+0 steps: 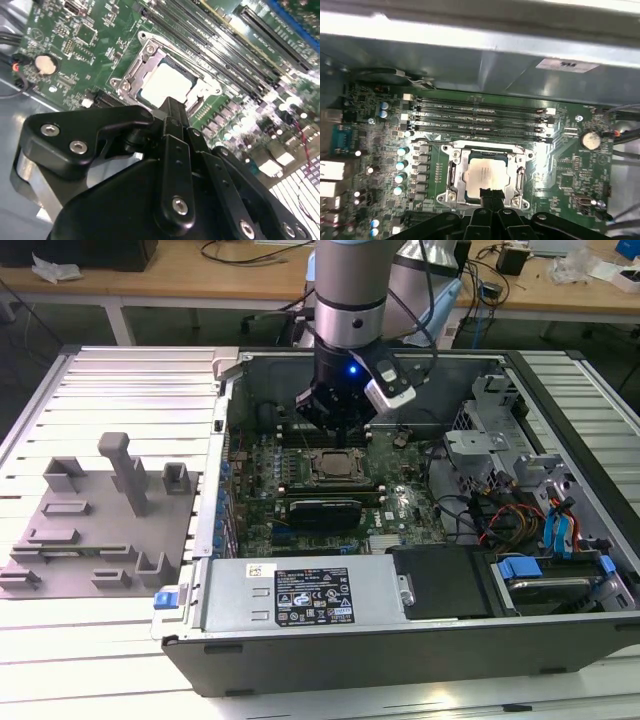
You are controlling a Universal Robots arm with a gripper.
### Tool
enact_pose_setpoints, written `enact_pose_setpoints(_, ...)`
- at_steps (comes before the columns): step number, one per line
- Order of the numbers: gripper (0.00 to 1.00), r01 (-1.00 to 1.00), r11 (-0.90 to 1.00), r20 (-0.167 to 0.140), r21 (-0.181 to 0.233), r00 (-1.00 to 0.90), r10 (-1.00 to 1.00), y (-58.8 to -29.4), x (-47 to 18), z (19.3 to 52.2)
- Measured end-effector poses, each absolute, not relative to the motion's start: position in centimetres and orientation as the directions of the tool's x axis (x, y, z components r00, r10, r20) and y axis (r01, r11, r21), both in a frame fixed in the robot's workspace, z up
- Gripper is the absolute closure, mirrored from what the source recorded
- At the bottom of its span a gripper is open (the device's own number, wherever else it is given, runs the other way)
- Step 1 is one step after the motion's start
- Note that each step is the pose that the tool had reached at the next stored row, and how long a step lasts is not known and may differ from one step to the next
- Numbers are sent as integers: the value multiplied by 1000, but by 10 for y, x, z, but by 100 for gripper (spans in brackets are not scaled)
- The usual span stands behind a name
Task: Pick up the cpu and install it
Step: 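Install the first cpu locking lever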
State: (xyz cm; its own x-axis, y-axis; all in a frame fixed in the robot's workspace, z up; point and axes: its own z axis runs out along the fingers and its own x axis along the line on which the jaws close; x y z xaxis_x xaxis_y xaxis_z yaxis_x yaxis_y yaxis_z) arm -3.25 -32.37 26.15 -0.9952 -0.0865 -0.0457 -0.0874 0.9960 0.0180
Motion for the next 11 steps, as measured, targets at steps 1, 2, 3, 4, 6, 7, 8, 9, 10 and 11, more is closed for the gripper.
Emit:
enact_pose_setpoints(1, 89, -88, 996, -46, 18, -995, -87, -324, -32, 265)
enact_pose_setpoints(2, 89, -87, 996, -46, 18, -995, -87, -324, -32, 265)
enact_pose_setpoints(3, 89, -87, 996, -46, 18, -995, -87, -324, -33, 265)
enact_pose_setpoints(4, 89, -88, 996, -46, 18, -995, -87, -324, -34, 265)
enact_pose_setpoints(6, 89, -88, 996, -46, 18, -995, -87, -324, -46, 265)
enact_pose_setpoints(7, 89, -88, 996, -46, 18, -995, -87, -324, -53, 265)
enact_pose_setpoints(8, 89, -87, 996, -46, 18, -995, -87, -324, -58, 265)
enact_pose_setpoints(9, 89, -88, 996, -46, 18, -995, -87, -324, -67, 265)
enact_pose_setpoints(10, 89, -87, 996, -46, 18, -995, -86, -324, -74, 265)
enact_pose_setpoints(11, 89, -87, 996, -46, 18, -995, -87, -324, -82, 265)
